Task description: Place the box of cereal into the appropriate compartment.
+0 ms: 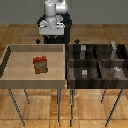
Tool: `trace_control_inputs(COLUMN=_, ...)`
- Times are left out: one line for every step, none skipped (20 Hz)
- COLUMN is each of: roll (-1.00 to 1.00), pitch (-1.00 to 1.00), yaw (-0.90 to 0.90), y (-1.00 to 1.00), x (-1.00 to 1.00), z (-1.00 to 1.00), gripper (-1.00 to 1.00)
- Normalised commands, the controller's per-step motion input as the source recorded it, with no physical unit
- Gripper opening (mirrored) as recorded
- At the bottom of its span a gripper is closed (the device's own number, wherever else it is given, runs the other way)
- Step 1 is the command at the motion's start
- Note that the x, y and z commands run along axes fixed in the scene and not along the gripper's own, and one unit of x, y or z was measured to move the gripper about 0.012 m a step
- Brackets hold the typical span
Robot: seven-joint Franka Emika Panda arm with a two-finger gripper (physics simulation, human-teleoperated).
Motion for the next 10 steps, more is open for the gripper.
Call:
trace_control_inputs(roll=0.00, pitch=0.00, yaw=0.00, y=0.00, x=0.00, z=0.00, gripper=1.00)
trace_control_inputs(roll=0.00, pitch=0.00, yaw=0.00, y=0.00, x=0.00, z=0.00, gripper=1.00)
trace_control_inputs(roll=0.00, pitch=0.00, yaw=0.00, y=0.00, x=0.00, z=0.00, gripper=1.00)
trace_control_inputs(roll=0.00, pitch=0.00, yaw=0.00, y=0.00, x=1.00, z=0.00, gripper=1.00)
trace_control_inputs(roll=0.00, pitch=0.00, yaw=0.00, y=0.00, x=1.00, z=0.00, gripper=1.00)
trace_control_inputs(roll=0.00, pitch=0.00, yaw=0.00, y=0.00, x=1.00, z=0.00, gripper=1.00)
trace_control_inputs(roll=0.00, pitch=0.00, yaw=0.00, y=0.00, x=1.00, z=0.00, gripper=1.00)
trace_control_inputs(roll=0.00, pitch=0.00, yaw=0.00, y=0.00, x=1.00, z=0.00, gripper=1.00)
trace_control_inputs(roll=0.00, pitch=0.00, yaw=0.00, y=0.00, x=1.00, z=0.00, gripper=1.00)
trace_control_inputs(roll=0.00, pitch=0.00, yaw=0.00, y=0.00, x=1.00, z=0.00, gripper=1.00)
